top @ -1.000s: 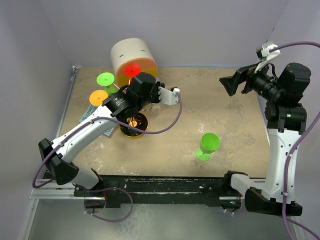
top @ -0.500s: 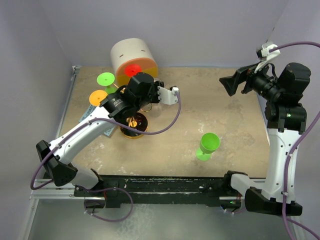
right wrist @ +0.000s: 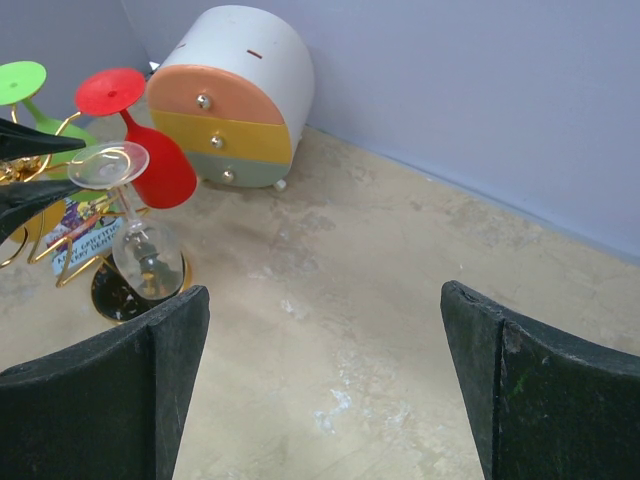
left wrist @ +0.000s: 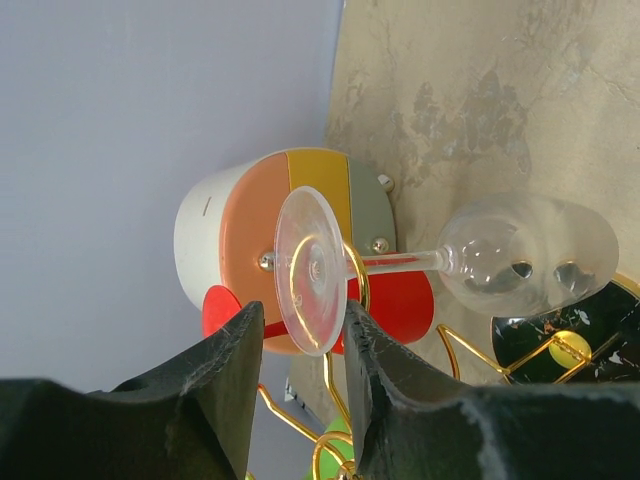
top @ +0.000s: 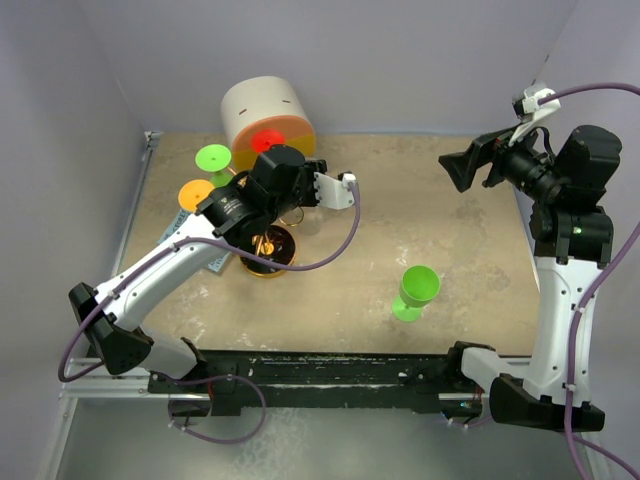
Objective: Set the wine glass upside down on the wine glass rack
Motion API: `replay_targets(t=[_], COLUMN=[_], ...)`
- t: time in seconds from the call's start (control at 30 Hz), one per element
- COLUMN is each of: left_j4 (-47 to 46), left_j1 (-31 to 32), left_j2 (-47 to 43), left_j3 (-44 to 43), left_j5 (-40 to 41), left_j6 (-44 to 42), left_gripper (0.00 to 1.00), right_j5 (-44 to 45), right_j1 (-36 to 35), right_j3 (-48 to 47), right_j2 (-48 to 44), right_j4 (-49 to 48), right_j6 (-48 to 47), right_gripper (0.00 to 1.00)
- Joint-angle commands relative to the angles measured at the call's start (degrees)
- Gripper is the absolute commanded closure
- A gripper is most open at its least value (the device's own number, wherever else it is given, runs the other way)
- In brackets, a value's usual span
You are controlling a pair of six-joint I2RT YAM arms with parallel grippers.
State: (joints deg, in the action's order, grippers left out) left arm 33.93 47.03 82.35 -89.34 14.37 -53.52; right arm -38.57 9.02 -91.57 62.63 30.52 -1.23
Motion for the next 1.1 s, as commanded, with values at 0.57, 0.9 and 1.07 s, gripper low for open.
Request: replay_targets(t=[0.57,0.9,1.07], left_j4=[2.07,2.64,2.94], left_j1=[0.35,0.35,0.36], left_j2=[-1.85,-2.25,-2.34], left_j3=[-1.35,-1.84,-1.92], left_j5=[-3.82,-4.81,-5.58], left_j6=[2.18,3.19,3.94], left_gripper=[0.46,0.41,0.37], right_j5=[-0.2,-0.11,-0.19], right_j1=[0.21,0.21,0.21], right_j3=[0.34,0.91,0.78], right_j2=[-0.53,-0.59,-0.49], right_j4=[-2.05,-2.31,-2.24], right_j6=[-1.05,-1.24,-1.22], right_gripper=[0.0,0.0,0.0])
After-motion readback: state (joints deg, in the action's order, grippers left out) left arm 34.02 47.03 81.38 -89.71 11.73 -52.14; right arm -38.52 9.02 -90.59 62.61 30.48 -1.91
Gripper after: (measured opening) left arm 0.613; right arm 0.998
